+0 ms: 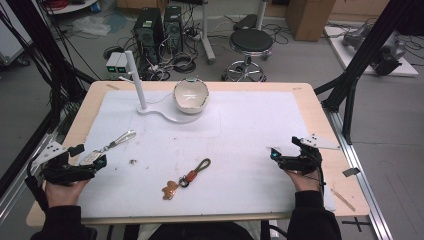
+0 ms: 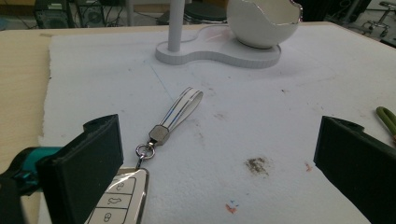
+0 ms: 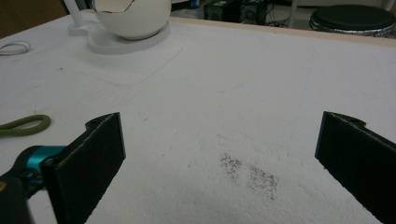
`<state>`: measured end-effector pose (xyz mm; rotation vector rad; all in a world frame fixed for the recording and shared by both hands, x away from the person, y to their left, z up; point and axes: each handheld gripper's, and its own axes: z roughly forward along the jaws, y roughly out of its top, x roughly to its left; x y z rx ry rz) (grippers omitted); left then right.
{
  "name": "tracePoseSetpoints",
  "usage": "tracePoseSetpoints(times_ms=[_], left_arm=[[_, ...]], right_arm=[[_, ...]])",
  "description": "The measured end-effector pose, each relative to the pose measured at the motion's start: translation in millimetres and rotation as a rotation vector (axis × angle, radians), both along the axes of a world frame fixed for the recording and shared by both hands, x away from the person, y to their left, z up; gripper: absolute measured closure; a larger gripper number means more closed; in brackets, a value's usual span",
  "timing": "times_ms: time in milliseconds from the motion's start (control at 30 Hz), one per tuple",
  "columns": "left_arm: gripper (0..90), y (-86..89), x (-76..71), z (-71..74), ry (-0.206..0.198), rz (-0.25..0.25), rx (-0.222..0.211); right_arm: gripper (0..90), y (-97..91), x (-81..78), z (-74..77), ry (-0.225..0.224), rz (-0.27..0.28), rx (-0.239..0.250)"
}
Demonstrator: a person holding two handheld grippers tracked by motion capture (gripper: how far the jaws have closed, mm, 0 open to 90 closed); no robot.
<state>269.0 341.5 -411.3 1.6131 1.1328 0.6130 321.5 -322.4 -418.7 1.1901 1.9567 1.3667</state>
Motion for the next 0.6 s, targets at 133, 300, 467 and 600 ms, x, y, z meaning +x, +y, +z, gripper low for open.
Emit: tracePoseSetpoints(times_ms=[133,300,467,600], left_arm=[[1.8,-0.7,0.9,0.0,0.005,-0.002,0.003],[1.8,-1.2,0.6,0.1,0.008,-0.003,0.007],[1.8,-1.4,0.8,1.1,0.013,-0.005,0.004],[1.8,-7.2,1.3,4.8,0.008,-0.021,0.015]], right_arm=[[0.5,0.9,0.0,-0.7,0.003,0.005,-0.007],[0.6,1.6,-0.3,-0.7,0.002,0.001,-0.009],[0.6,2.8,0.2,-1.5,0.005,-0.01,-0.027],[0.6,2.0,1.7,-3.2,0.024,-0.018,-0.025]])
